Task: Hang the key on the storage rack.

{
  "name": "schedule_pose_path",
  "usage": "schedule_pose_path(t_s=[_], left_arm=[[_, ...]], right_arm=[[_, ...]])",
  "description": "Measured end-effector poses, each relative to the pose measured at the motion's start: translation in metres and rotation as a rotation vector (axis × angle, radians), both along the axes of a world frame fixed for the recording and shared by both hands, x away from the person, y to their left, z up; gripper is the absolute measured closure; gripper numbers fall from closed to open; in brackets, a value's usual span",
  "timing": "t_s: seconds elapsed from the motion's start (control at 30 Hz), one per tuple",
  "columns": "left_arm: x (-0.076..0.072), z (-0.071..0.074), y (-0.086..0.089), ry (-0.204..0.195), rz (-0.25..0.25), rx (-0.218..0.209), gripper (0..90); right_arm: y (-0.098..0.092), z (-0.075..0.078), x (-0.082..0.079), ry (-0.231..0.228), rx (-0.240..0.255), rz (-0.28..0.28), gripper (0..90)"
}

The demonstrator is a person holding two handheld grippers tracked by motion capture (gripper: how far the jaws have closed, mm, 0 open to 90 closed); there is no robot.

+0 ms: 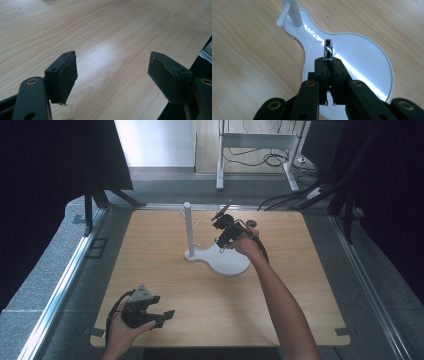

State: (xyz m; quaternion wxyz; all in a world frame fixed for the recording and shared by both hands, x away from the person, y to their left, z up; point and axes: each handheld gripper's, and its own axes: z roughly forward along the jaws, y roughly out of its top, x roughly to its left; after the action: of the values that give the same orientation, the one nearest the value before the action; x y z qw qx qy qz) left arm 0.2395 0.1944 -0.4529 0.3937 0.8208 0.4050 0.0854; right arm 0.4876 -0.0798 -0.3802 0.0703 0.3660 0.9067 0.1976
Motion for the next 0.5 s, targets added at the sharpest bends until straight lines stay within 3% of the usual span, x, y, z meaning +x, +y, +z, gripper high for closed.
schedule_pose_path(t_s=[0.1,0.5], left_arm=[[0.0,-0.001,0.001,0.002,0.003,0.003,24.1],[0.0,0.0,-0.002,-0.002,0.0,0.015,24.1]], right_arm=[[0.001,0.003,0.003,-0.01,0.016,-0.004,84.2],[0.012,0.0,0.012,0.004,-0.005,-0.002,84.2]])
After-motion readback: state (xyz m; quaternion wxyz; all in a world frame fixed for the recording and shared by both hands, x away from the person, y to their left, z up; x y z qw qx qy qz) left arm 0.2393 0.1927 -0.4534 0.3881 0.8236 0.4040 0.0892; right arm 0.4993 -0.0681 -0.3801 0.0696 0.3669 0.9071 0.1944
